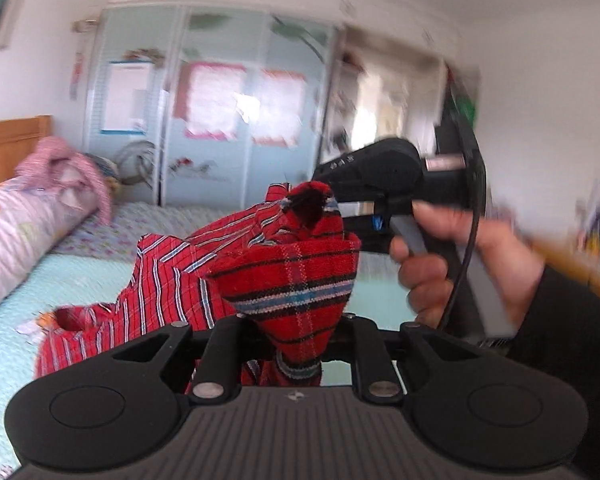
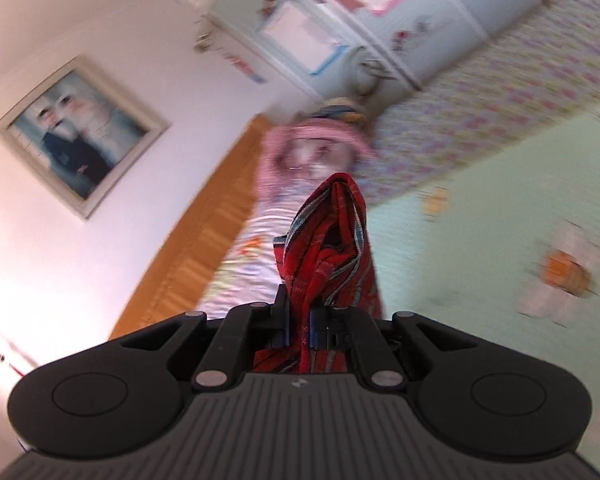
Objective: Fold clothes
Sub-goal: 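Shake the shirt open with both grippers and lay it flat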
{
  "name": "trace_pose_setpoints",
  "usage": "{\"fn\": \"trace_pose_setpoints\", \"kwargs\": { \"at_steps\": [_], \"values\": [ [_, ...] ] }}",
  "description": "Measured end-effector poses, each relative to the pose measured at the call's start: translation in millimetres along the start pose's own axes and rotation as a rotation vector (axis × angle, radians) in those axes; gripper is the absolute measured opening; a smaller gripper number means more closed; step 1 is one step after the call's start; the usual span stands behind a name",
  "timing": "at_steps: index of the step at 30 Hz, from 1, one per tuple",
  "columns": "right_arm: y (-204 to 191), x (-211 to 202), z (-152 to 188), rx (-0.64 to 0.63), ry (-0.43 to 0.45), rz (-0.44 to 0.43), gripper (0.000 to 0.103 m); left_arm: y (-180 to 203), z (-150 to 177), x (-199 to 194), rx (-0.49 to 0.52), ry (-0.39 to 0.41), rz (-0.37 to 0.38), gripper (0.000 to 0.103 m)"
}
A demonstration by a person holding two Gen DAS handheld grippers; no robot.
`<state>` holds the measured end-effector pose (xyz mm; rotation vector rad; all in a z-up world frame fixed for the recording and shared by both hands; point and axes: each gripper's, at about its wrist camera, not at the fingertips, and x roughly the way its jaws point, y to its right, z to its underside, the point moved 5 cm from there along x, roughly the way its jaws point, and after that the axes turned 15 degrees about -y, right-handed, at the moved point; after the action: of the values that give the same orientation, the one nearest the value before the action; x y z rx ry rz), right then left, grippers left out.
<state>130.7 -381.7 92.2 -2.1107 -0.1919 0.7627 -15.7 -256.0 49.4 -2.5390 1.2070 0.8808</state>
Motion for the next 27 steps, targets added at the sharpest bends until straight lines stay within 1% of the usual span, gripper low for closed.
{"fn": "trace_pose_setpoints", "kwargs": {
  "at_steps": [2,3,4,5,7,8,9,10,11,13,14,15,16,17,19,21,23,25,26,27],
  "values": [
    [74,-13,20,0.053,-0.01,0.042,0.009,47,46,54,0.076,-0.081,-0.02,0.017],
    [117,-20,36,0.086,-0.014,0.069,0.009,69,69,80,0.116,-0.121,-0.031,0.018],
    [152,-24,51,0.113,-0.019,0.098,0.009,88,93,104,0.152,-0.169,-0.034,0.018],
    [187,-27,67,0.141,-0.025,0.128,0.009,103,118,126,0.185,-0.227,-0.026,0.018],
    [259,-30,107,0.208,-0.064,0.198,0.009,133,169,169,0.249,-0.343,-0.012,0.018],
    [287,-33,124,0.231,-0.073,0.23,0.01,144,187,183,0.282,-0.378,-0.015,0.018],
    [308,-37,141,0.268,-0.07,0.231,0.014,150,197,186,0.316,-0.383,-0.031,0.019],
    [329,-41,158,0.305,-0.066,0.231,0.016,153,205,187,0.348,-0.379,-0.051,0.024],
    [340,-49,169,0.34,-0.047,0.202,0.018,151,205,185,0.375,-0.366,-0.071,0.026],
    [348,-70,182,0.368,0.025,0.126,0.022,140,201,181,0.397,-0.36,-0.082,0.036],
    [344,-80,184,0.366,0.064,0.098,0.031,135,199,176,0.391,-0.36,-0.074,0.039],
    [341,-90,186,0.364,0.104,0.07,0.04,131,197,170,0.368,-0.36,-0.054,0.046],
    [337,-100,189,0.362,0.143,0.043,0.044,126,194,164,0.345,-0.359,-0.034,0.05],
    [328,-110,193,0.348,0.181,0.031,0.047,119,190,157,0.306,-0.359,-0.009,0.05],
    [310,-130,202,0.302,0.221,-0.001,0.048,102,184,140,0.207,-0.355,0.047,0.05],
    [289,-137,222,0.27,0.219,0.002,0.048,92,180,115,0.182,-0.326,0.056,0.051],
    [275,-140,250,0.262,0.207,0.031,0.049,79,182,91,0.174,-0.304,0.065,0.053],
    [263,-144,276,0.239,0.211,0.06,0.049,61,188,77,0.147,-0.298,0.068,0.054],
    [254,-143,288,0.215,0.21,0.065,0.05,51,192,71,0.123,-0.3,0.06,0.054],
    [245,-141,301,0.191,0.207,0.07,0.056,41,197,66,0.095,-0.302,0.051,0.054]
  ]
}}
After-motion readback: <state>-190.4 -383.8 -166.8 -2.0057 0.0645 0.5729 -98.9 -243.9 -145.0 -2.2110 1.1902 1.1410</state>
